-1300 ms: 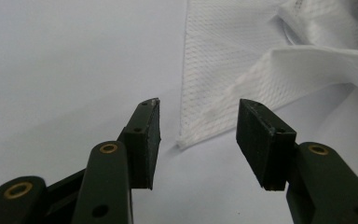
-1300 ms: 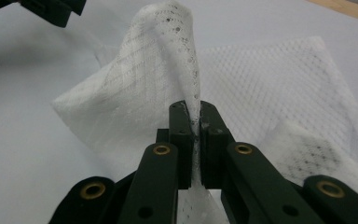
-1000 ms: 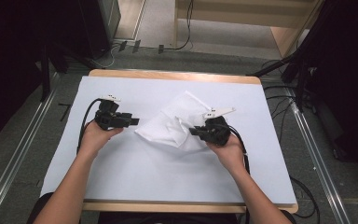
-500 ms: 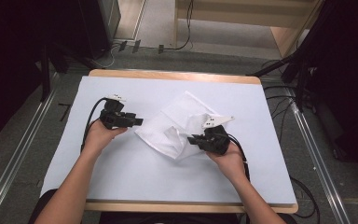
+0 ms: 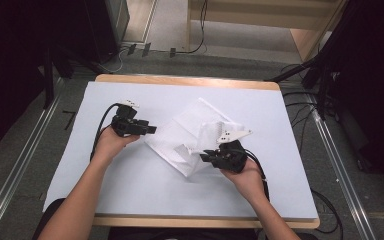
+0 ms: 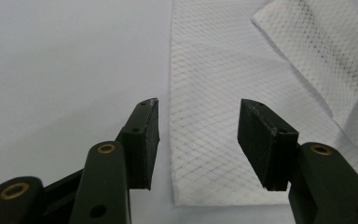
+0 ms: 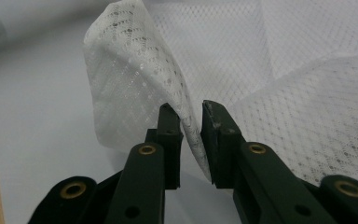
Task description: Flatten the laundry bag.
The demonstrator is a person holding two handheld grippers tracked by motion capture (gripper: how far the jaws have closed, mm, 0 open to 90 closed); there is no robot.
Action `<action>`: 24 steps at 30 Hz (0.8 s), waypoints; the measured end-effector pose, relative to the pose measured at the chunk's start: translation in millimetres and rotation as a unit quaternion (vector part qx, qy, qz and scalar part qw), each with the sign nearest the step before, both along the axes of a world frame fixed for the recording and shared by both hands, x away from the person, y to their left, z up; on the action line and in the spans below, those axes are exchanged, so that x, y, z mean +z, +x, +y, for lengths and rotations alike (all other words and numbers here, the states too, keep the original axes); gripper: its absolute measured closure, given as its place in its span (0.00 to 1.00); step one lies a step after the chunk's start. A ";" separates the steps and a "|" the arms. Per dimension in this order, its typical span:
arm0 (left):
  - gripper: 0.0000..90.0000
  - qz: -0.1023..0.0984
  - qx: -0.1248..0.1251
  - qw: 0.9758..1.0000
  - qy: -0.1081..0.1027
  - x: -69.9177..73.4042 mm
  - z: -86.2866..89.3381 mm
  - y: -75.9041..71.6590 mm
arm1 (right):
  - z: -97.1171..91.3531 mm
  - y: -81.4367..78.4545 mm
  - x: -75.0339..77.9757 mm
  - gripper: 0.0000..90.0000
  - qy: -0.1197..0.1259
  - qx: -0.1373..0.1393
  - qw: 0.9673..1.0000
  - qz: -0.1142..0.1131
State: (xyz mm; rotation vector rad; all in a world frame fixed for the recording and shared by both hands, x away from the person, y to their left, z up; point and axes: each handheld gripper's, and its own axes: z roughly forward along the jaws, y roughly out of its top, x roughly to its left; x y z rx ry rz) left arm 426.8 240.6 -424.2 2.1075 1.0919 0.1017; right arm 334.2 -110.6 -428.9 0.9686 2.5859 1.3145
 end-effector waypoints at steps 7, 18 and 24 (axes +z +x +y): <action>0.54 0.000 -0.002 1.000 0.001 -0.2 -1.5 2.7 | -3.7 -7.4 8.3 0.72 0.003 0.005 1.000 0.001; 0.53 0.001 0.001 1.000 0.001 -0.2 0.3 4.5 | -20.1 -21.5 31.6 0.66 0.019 0.006 1.000 -0.022; 0.53 0.003 -0.003 1.000 0.007 -3.8 -4.9 5.0 | -31.4 -17.2 36.2 0.67 0.023 -0.019 0.999 -0.022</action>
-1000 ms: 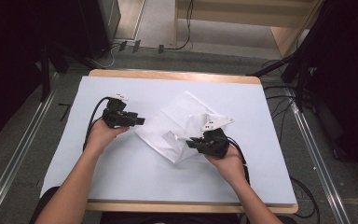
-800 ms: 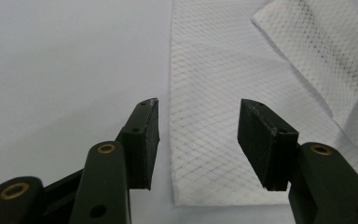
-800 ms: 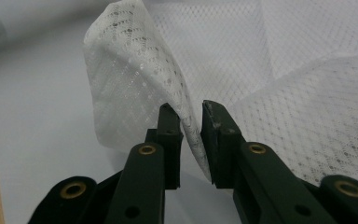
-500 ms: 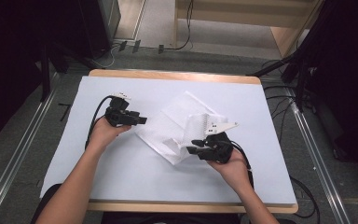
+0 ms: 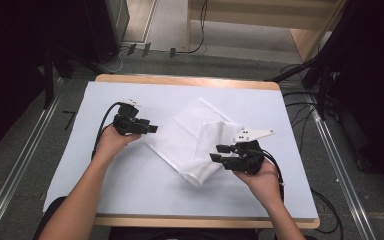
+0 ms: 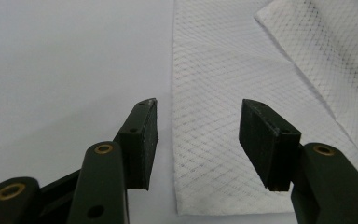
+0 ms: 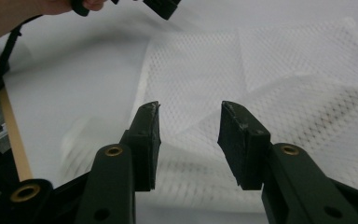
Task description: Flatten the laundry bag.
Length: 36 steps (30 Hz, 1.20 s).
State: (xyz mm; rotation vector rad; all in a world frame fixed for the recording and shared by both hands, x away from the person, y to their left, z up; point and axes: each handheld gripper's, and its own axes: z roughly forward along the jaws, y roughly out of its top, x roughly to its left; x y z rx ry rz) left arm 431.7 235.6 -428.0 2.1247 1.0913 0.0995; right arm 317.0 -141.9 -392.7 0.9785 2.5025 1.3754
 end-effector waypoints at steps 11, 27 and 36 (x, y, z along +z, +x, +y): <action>0.54 0.007 -0.004 1.000 0.016 -16.7 -10.2 10.5 | 4.3 16.9 -17.1 0.67 -0.021 -0.014 1.000 0.016; 0.74 0.011 -0.013 1.000 0.025 -26.8 -17.6 12.5 | 17.1 63.6 -51.5 0.63 -0.056 -0.058 0.996 0.046; 0.93 0.018 -0.018 0.999 0.025 -28.2 -20.0 11.8 | 32.1 83.9 -69.6 0.54 -0.072 -0.075 0.994 0.040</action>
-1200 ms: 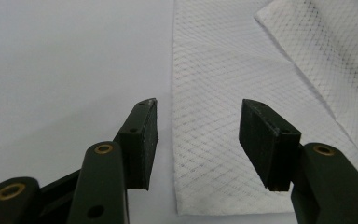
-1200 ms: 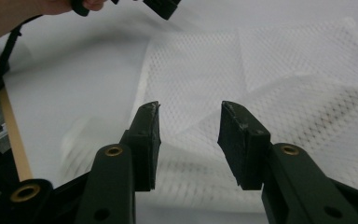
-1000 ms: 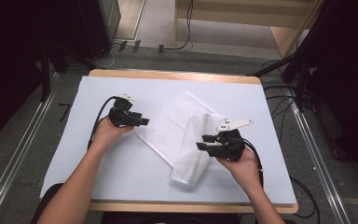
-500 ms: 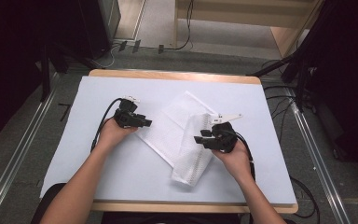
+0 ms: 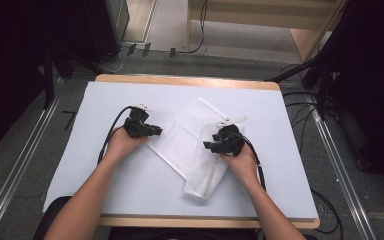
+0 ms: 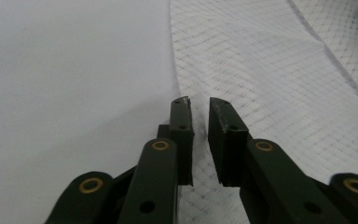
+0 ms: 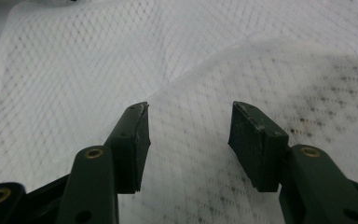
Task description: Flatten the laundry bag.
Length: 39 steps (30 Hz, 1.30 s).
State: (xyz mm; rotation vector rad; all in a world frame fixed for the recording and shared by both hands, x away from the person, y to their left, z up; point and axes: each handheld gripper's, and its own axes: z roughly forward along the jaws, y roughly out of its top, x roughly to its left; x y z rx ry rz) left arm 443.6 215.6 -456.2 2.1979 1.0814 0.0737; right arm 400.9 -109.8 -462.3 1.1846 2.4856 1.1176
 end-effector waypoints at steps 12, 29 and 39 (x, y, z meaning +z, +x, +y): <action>1.00 0.005 -0.003 1.000 0.001 0.1 -2.5 -1.0 | 20.8 6.4 -9.6 0.49 -0.018 0.006 1.000 -0.020; 1.00 0.025 0.005 1.000 -0.006 0.9 1.2 0.3 | 19.2 -1.1 -13.2 0.98 -0.014 -0.001 0.999 -0.040; 1.00 0.013 0.013 1.000 -0.015 5.1 6.0 0.5 | 16.0 2.8 -9.5 1.00 0.003 -0.006 1.000 -0.004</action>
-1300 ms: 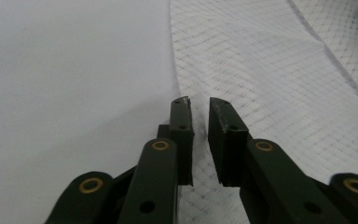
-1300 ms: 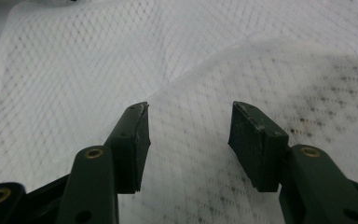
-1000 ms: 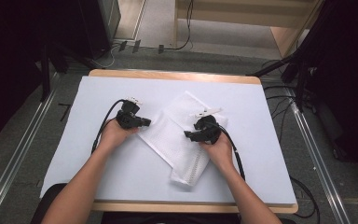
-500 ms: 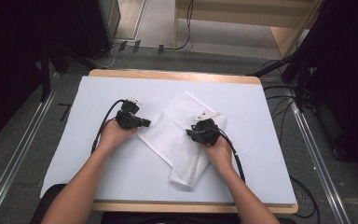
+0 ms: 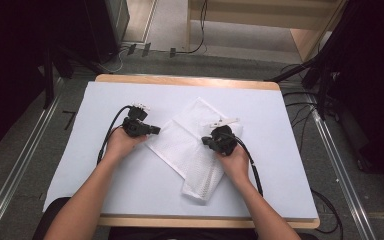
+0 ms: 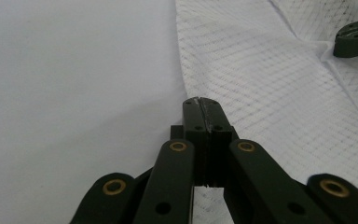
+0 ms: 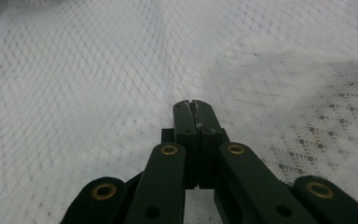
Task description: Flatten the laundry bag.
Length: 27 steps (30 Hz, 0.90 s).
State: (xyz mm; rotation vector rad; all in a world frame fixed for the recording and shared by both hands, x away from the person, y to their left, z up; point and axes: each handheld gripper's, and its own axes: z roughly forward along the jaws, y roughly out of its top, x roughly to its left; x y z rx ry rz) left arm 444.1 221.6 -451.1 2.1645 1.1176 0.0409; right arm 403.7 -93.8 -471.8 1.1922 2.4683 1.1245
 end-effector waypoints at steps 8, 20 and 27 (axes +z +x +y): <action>1.00 -0.005 0.006 1.000 0.004 3.6 4.0 -0.4 | -2.6 -1.7 11.8 1.00 0.012 0.001 1.000 -0.006; 1.00 -0.013 0.040 0.999 -0.020 13.2 28.0 1.8 | -22.7 -2.6 29.7 1.00 0.043 -0.015 0.999 -0.014; 1.00 -0.018 0.055 0.998 -0.015 22.2 47.1 2.9 | -28.7 -10.8 43.0 1.00 0.058 -0.005 0.998 -0.023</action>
